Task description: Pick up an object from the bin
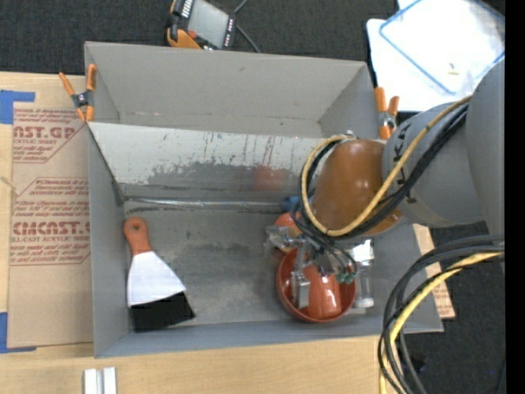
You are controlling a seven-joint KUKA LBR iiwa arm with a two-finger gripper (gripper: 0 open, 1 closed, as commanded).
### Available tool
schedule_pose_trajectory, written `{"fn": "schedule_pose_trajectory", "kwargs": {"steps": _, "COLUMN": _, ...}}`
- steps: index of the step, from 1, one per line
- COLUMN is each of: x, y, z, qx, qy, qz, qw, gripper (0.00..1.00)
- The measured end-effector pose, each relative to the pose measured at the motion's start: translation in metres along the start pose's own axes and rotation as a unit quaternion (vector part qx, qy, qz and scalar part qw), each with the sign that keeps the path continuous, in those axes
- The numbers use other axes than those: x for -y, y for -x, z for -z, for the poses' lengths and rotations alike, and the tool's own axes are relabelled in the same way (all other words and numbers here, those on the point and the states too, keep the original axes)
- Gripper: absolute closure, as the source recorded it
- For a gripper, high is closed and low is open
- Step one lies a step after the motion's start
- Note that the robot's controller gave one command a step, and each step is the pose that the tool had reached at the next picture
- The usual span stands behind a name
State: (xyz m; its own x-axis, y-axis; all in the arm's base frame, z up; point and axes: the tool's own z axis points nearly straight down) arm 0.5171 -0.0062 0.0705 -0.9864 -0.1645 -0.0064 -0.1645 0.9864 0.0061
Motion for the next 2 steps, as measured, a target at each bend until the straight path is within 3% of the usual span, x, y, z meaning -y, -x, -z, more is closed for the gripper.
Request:
{"fn": "schedule_pose_trajectory", "kwargs": {"steps": 1, "x": 0.0093, "y": 0.0082, "z": 0.0051, "qx": -0.0009, "qy": 0.001, "qz": 0.01, "qw": 0.9999, "gripper": 1.0}}
{"fn": "schedule_pose_trajectory", "kwargs": {"steps": 2, "x": 0.0093, "y": 0.0082, "z": 0.0051, "qx": -0.0008, "qy": 0.001, "qz": 0.01, "qw": 0.9999, "gripper": 1.0}}
